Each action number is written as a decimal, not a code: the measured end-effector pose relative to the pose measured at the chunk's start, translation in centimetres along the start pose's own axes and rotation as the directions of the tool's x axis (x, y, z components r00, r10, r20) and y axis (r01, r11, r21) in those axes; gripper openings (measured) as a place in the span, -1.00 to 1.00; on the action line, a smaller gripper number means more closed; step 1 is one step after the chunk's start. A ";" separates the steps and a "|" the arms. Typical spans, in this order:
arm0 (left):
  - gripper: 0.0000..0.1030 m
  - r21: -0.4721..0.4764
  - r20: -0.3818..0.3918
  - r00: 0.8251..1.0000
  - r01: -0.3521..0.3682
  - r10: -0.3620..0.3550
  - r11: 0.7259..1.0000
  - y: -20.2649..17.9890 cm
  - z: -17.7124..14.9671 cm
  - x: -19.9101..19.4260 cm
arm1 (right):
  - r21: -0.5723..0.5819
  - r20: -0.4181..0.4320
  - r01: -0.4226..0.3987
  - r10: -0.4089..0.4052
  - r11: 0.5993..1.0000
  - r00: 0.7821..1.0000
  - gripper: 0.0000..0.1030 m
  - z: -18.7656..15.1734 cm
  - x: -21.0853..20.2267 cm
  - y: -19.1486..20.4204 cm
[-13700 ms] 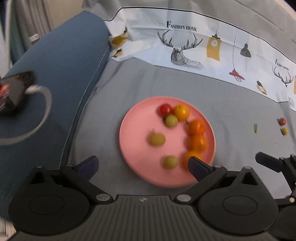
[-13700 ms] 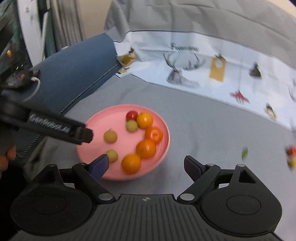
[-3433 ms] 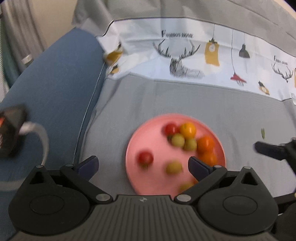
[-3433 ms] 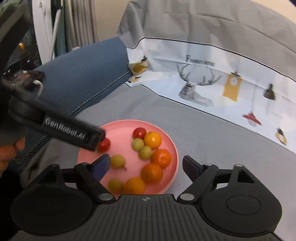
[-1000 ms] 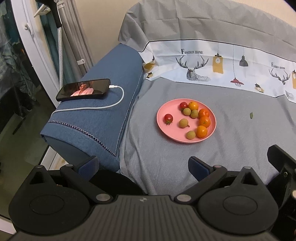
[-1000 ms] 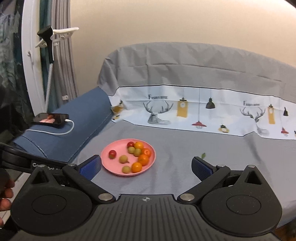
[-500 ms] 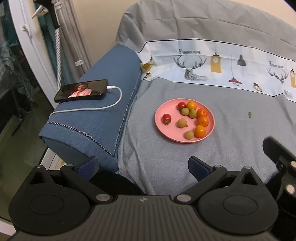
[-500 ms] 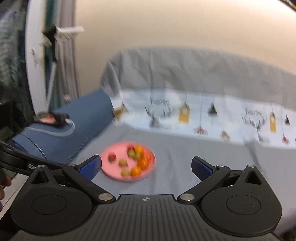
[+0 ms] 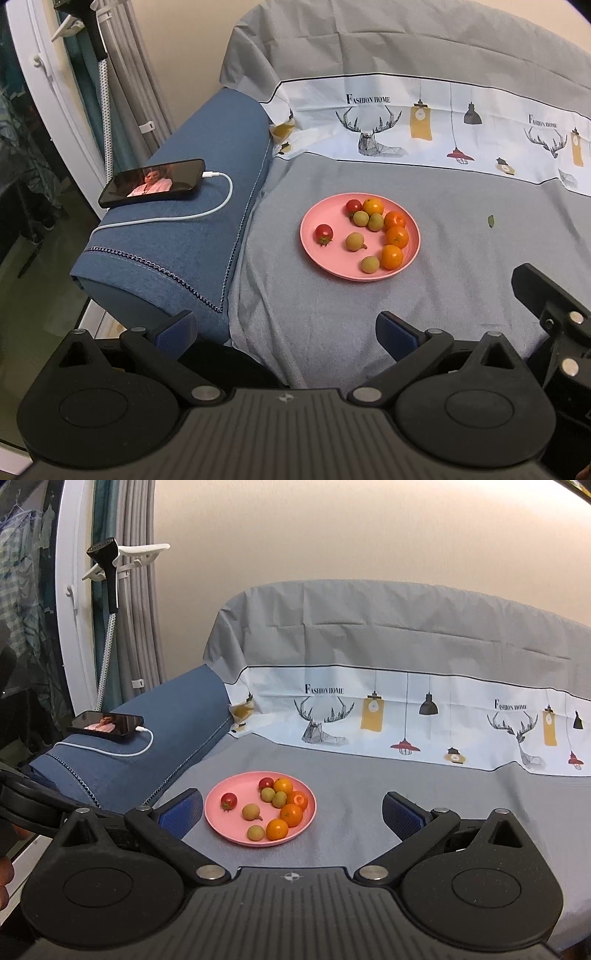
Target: Organize fruits
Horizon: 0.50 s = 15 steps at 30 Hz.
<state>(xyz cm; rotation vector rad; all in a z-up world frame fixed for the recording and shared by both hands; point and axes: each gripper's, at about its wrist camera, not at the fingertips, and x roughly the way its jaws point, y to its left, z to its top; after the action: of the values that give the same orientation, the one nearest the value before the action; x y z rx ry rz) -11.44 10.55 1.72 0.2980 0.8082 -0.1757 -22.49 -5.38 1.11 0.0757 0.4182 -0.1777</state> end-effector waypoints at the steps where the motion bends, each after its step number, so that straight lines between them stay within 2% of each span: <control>1: 1.00 0.000 0.000 1.000 -0.002 0.002 1.000 0.0 0.0 0.0 | 0.001 -0.005 0.000 0.000 1.000 1.000 0.99 0.0 0.1 0.0; 9: 1.00 -0.004 -0.012 1.000 -0.007 0.007 1.000 0.0 -0.1 0.1 | 0.002 -0.034 0.012 -0.012 1.000 0.999 0.99 0.0 0.5 -0.1; 15: 1.00 -0.021 -0.040 0.999 -0.007 0.006 1.000 0.3 -0.1 0.6 | -0.039 -0.062 0.030 -0.032 0.999 0.998 0.99 0.3 1.2 0.3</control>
<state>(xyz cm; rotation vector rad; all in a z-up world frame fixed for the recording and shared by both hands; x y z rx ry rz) -11.03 10.84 1.22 0.2846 0.8485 -0.1554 -21.27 -5.26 0.92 0.0371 0.4857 -0.1984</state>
